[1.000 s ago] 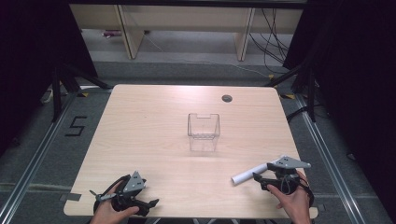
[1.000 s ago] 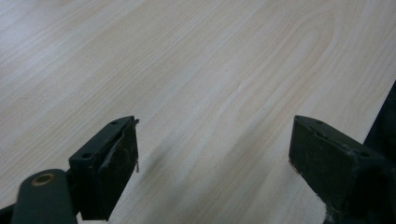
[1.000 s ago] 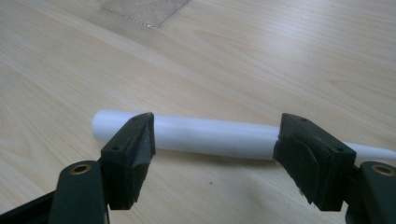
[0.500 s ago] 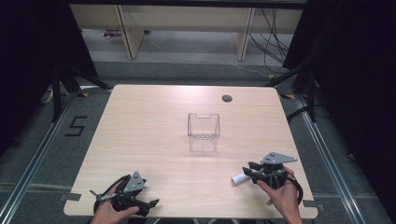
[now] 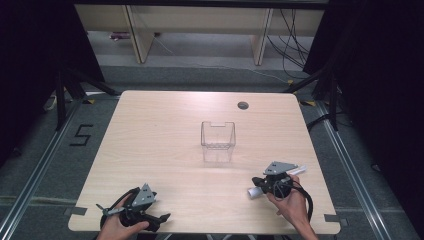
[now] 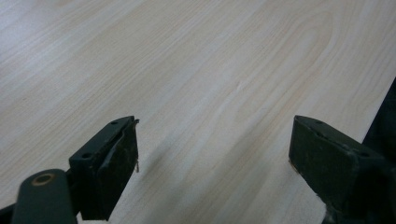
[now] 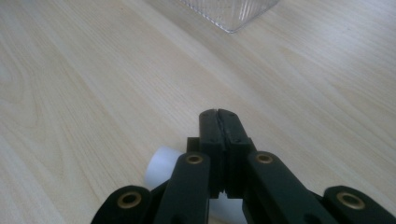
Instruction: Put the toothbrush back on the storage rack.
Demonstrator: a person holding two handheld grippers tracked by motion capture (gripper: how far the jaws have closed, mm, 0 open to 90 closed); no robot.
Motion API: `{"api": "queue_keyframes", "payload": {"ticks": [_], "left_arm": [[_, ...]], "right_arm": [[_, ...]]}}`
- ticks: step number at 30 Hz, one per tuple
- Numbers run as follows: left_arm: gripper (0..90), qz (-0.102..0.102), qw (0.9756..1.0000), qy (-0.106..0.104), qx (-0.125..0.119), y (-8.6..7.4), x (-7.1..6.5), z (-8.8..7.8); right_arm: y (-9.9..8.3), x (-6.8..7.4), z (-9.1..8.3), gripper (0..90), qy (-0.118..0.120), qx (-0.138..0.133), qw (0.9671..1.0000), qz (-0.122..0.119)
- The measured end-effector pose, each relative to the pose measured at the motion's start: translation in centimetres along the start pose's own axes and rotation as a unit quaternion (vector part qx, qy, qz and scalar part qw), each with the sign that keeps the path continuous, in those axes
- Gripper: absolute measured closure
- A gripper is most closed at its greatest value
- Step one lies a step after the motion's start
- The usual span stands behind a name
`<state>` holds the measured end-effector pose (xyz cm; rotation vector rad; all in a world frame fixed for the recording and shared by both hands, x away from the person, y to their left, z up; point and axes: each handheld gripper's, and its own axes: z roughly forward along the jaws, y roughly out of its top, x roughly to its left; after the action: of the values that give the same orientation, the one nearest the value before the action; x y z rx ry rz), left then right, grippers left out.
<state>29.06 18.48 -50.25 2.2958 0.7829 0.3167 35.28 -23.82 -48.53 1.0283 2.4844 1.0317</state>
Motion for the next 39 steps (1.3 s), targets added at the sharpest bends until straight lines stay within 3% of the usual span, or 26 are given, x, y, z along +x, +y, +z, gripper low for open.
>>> {"api": "queue_keyframes", "payload": {"ticks": [1, 2, 3, 4, 9, 10, 18, 23, 25, 26, 29, 30, 39], "left_arm": [[15.1, -0.002, 1.0000, 0.003, -0.005, 0.0, 0.0, 0.0], [15.1, 0.000, 1.0000, 0.004, -0.003, -0.1, 0.0, 0.0], [15.1, 0.000, 1.0000, 0.004, -0.003, -0.1, 0.0, 0.0], [15.1, -0.002, 1.0000, 0.004, -0.004, -0.1, 0.0, 0.0], [15.1, 0.001, 1.0000, 0.003, -0.005, 0.0, -0.1, -0.1], [15.1, 0.003, 1.0000, 0.003, -0.004, 0.0, -0.1, -0.1], [15.1, 0.002, 1.0000, 0.004, -0.005, -0.1, -0.1, -0.1], [15.1, 0.001, 1.0000, 0.003, -0.007, -0.1, -0.1, -0.2], [15.1, 0.002, 1.0000, 0.003, -0.006, -0.1, -0.1, -0.2], [15.1, 0.000, 1.0000, 0.002, -0.009, -0.1, -0.2, -0.2], [15.1, -0.005, 0.9999, 0.002, -0.009, -0.1, -0.3, -0.2], [15.1, 0.002, 1.0000, 0.003, -0.006, -0.1, -0.1, -0.2], [15.1, -0.001, 0.9999, 0.002, -0.010, -0.1, -0.2, -0.2]], "right_arm": [[0.1, 0.0, 0.0, 89.7, 0.004, 0.008, 0.9999, -0.010], [0.0, 0.4, 0.3, 89.7, 0.000, 0.008, 0.9999, 0.009], [0.0, 0.4, 0.3, 89.7, 0.000, 0.008, 0.9999, 0.009], [0.2, 0.2, 0.4, 89.7, 0.003, 0.009, 0.9999, -0.008], [0.2, 0.6, 0.4, 89.7, 0.006, 0.027, 0.9995, -0.012], [0.1, 0.8, 0.7, 89.7, 0.005, 0.017, 0.9998, -0.014], [0.0, 1.1, 0.9, 89.6, 0.019, 0.024, 0.9990, -0.033], [-0.3, 1.5, 0.4, 89.5, 0.026, 0.033, 0.9987, -0.028], [-0.5, 1.5, 0.3, 89.6, 0.029, 0.035, 0.9981, -0.041], [-0.6, 1.7, 0.0, 89.5, 0.028, 0.047, 0.9979, -0.034], [-0.9, 1.9, 0.0, 89.5, 0.031, 0.046, 0.9980, -0.030], [-1.1, 1.8, -0.1, 89.5, 0.033, 0.045, 0.9975, -0.044], [-1.5, 1.7, -0.8, 89.1, 0.028, 0.055, 0.9971, -0.044]]}}
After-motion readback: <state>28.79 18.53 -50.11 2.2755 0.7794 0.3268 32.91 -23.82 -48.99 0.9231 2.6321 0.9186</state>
